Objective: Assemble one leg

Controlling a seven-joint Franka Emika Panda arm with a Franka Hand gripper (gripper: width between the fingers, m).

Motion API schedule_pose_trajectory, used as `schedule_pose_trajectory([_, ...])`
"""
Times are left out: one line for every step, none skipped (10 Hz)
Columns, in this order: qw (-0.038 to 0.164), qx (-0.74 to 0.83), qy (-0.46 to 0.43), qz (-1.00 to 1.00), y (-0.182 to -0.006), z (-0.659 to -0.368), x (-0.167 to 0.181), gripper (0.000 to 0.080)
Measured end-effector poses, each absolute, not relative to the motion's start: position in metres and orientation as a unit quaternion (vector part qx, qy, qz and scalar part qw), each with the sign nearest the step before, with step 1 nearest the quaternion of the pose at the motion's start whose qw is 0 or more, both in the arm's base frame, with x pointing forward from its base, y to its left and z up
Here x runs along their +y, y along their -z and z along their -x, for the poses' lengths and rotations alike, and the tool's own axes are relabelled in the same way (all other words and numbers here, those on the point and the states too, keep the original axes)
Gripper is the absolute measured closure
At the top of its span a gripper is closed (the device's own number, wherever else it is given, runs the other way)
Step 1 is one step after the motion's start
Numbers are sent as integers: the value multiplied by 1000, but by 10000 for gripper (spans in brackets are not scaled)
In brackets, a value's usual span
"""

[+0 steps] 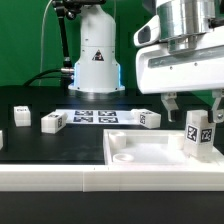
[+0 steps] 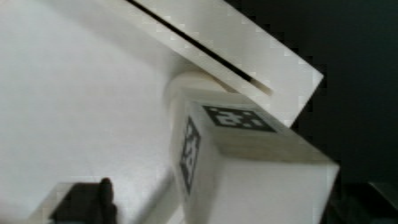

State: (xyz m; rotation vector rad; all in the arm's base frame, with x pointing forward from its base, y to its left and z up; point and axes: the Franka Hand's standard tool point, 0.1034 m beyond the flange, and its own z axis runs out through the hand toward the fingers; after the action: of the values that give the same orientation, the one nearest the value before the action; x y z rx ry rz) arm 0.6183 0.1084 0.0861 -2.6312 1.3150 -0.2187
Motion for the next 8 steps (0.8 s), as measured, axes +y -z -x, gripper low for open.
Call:
schedule_pose_trajectory([89, 377, 79, 919, -85, -620, 108, 160])
schedule_pose_trajectory([82, 320, 81, 940, -85, -621, 110, 160])
schedule_pose_trajectory([73, 269, 84, 957, -84, -622, 112, 151])
schedule_pose_trajectory([61, 214, 80, 972, -83, -622, 114, 151])
schedule_pose_trajectory([53, 165, 79, 982, -83, -624, 115, 150])
schedule_pose_trajectory([46, 133, 72, 987, -82, -624, 116, 150])
schedule_pose_trajectory([31, 68, 63, 995, -81, -624, 118, 150])
schedule_pose_trajectory([20, 13, 61, 998, -82, -624, 117, 150])
